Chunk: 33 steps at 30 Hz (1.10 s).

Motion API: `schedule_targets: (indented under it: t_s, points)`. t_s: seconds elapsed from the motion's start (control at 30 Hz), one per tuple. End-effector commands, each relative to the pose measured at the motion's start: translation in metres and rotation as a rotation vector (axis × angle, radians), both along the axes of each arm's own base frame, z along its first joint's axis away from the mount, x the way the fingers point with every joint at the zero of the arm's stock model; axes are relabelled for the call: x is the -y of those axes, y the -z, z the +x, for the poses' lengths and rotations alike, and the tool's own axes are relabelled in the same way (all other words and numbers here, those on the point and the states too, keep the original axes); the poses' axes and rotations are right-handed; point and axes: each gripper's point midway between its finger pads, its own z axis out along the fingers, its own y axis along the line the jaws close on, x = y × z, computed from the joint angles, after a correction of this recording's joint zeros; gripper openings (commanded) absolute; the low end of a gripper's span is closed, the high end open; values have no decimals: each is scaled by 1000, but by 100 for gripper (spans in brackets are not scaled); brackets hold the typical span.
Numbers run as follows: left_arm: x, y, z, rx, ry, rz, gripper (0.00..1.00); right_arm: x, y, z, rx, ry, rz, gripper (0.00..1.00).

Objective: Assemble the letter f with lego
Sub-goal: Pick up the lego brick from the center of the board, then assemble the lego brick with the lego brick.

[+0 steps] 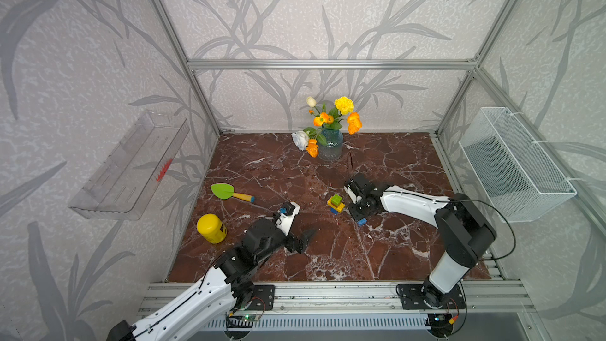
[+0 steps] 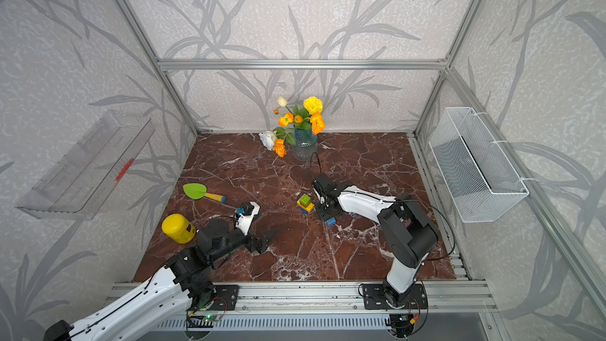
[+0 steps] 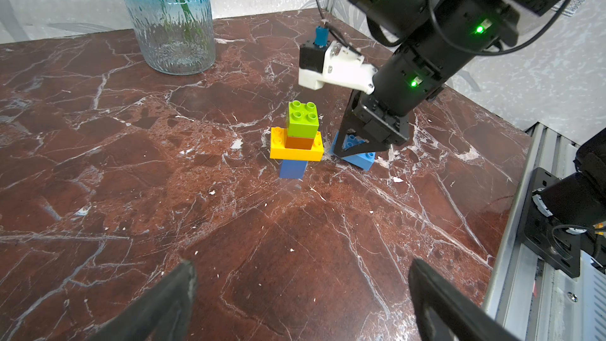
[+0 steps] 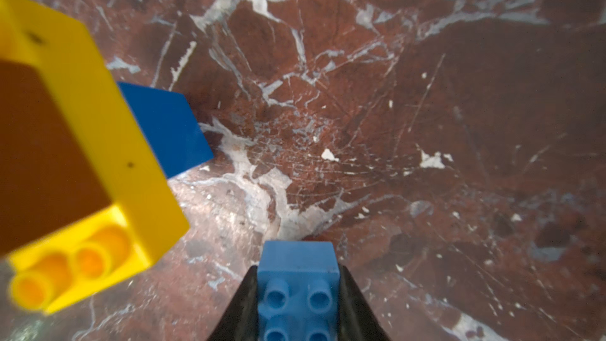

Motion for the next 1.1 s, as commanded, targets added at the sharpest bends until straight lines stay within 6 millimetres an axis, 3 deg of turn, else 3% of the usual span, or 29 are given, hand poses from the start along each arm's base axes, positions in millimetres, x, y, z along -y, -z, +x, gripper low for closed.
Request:
schedule_targets:
  t_s: [0.0, 0.23, 0.43, 0.53, 0.73, 1.07]
  points:
    - [-1, -5, 2, 16, -9, -11, 99, 0, -37, 3, 51, -37, 22, 27]
    - [1, -10, 5, 2, -9, -5, 99, -5, -79, 3, 71, -126, 21, 26]
    - [-3, -35, 12, 8, -48, 20, 99, -18, -103, 8, 41, -211, 15, 26]
    - [-4, -29, 14, 6, -54, 42, 99, -24, -111, 13, 40, -237, 17, 26]
    - [-6, -14, 16, 3, -65, 67, 99, -35, -111, 21, 19, -281, -3, 25]
    - [-12, -9, 13, 31, -80, 50, 99, -61, -107, 27, -6, -354, -50, 25]
